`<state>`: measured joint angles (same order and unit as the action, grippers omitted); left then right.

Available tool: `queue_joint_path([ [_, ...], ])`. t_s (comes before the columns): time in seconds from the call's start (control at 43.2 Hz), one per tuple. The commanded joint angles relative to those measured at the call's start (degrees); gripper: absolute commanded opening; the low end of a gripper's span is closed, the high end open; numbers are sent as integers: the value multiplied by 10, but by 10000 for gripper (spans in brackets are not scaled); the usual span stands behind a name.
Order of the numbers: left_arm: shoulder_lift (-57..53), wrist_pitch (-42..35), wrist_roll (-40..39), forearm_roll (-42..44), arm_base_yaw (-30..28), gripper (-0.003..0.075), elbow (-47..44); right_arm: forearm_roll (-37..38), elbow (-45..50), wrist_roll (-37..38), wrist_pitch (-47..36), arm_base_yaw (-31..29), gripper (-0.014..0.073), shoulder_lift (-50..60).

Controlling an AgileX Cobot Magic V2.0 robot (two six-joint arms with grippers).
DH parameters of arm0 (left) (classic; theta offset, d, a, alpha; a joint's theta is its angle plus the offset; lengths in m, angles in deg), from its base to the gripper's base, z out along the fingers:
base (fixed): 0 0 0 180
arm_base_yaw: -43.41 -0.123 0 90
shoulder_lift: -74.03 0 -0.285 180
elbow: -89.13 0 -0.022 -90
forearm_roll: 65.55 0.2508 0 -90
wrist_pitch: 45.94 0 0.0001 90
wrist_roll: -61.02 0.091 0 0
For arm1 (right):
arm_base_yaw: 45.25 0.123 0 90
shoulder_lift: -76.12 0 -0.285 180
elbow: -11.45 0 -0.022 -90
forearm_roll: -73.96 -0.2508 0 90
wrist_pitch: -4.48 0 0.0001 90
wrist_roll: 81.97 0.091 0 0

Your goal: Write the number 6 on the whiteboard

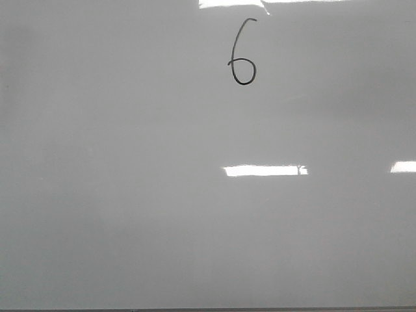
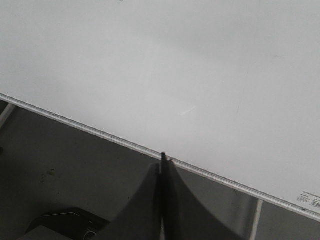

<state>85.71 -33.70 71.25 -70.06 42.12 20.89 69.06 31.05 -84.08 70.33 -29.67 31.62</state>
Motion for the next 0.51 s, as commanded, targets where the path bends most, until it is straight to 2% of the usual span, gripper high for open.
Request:
queue_joint_path([
  [0.0, -21, -122, 0, -3, -2, -20, -41, 2, -12, -7, -31, -3, -68, -1],
  [0.162, -49, -168, 0, -5, -2, -20, -96, 2, -12, -7, -30, -3, -68, -1],
  [0.255, -49, -134, 0, -6, 0, -20, -95, 2, -12, -7, -29, -3, -68, -2],
  [0.486, -49, -133, 0, -6, 0, -20, -95, 2, -12, -7, -29, -3, -68, -2],
])
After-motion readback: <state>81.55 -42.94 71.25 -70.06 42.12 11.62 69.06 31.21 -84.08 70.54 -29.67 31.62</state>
